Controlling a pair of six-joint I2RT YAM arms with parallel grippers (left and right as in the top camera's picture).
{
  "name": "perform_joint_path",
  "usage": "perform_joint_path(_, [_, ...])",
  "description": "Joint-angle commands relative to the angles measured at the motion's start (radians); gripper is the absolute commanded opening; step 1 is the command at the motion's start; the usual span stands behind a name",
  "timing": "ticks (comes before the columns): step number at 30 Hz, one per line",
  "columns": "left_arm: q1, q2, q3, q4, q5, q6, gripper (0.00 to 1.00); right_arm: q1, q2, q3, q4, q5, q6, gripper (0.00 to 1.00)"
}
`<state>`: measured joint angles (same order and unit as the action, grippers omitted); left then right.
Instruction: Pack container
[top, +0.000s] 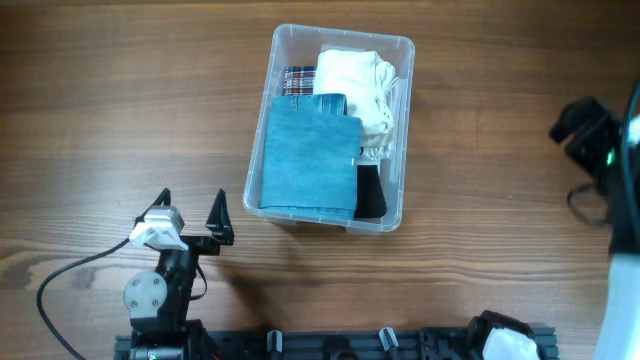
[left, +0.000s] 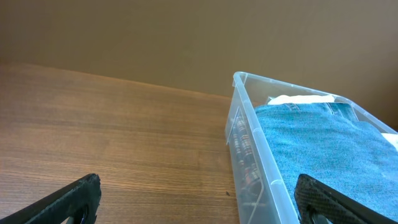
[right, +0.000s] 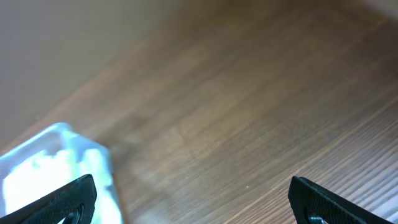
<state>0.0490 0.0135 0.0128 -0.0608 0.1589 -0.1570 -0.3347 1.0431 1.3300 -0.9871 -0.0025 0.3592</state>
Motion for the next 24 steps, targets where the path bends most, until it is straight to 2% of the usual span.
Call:
perform_joint_path(1, [0.009,-0.011,-0.006,0.000,0.005,0.023,1.00,0.050,-0.174,-0.089,-0.002,0.003,0.009,1.00])
perform_joint_path(4, [0.009,-0.011,-0.006,0.000,0.005,0.023,1.00,0.108,-0.325,-0.170,-0.009,0.003,0.008,1.00])
perform_joint_path(8, [0.009,-0.011,-0.006,0.000,0.005,0.023,1.00,0.159,-0.483,-0.283,0.066,0.033,0.008,1.00])
perform_joint_path(11, [0.009,-0.011,-0.006,0.000,0.005,0.023,1.00,0.199,-0.603,-0.414,0.202,0.030,-0.014,1.00])
perform_joint_path(16, [0.009,-0.011,-0.006,0.000,0.005,0.023,1.00,0.262,-0.767,-0.693,0.471,-0.082,-0.201,1.00])
perform_joint_path(20, [0.009,-0.011,-0.006,0.000,0.005,0.023,1.00,0.307,-0.893,-0.923,0.739,-0.155,-0.212,1.00])
perform_joint_path(24, [0.009,-0.011,-0.006,0.000,0.005,0.023,1.00,0.363,-0.977,-1.091,0.928,-0.191,-0.279,1.00])
